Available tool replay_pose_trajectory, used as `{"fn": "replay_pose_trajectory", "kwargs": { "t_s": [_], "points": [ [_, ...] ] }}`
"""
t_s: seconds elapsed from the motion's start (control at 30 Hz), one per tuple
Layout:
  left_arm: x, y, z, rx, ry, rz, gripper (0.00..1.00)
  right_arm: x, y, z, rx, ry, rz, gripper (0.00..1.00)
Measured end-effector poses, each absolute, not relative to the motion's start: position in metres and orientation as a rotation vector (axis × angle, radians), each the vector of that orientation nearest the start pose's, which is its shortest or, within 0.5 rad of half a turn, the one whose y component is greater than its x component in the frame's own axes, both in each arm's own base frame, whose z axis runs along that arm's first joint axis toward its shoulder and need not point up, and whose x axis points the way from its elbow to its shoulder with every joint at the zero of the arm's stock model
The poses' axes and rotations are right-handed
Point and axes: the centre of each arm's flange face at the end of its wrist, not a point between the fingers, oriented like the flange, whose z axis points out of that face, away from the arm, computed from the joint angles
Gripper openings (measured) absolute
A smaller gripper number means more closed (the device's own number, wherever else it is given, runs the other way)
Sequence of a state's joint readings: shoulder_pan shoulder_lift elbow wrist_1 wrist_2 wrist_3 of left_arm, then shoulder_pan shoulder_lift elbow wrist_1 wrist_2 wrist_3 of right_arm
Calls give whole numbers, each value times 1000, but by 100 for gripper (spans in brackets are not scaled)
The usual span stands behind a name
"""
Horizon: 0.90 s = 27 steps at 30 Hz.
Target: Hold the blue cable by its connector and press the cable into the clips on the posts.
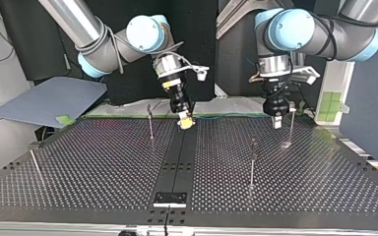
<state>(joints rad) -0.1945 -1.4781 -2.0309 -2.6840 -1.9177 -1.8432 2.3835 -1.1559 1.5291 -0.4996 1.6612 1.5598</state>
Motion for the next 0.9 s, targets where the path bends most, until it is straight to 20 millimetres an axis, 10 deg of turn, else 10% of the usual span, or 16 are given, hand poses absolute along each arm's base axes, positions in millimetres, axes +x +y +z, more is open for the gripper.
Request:
{"fn": "replay_pose_trajectory", "kwargs": {
  "t_s": [0.9],
  "points": [
    [411,-190,393,-309,1372,-141,0,565,-384,339,1557,-757,1852,0]
  ]
}}
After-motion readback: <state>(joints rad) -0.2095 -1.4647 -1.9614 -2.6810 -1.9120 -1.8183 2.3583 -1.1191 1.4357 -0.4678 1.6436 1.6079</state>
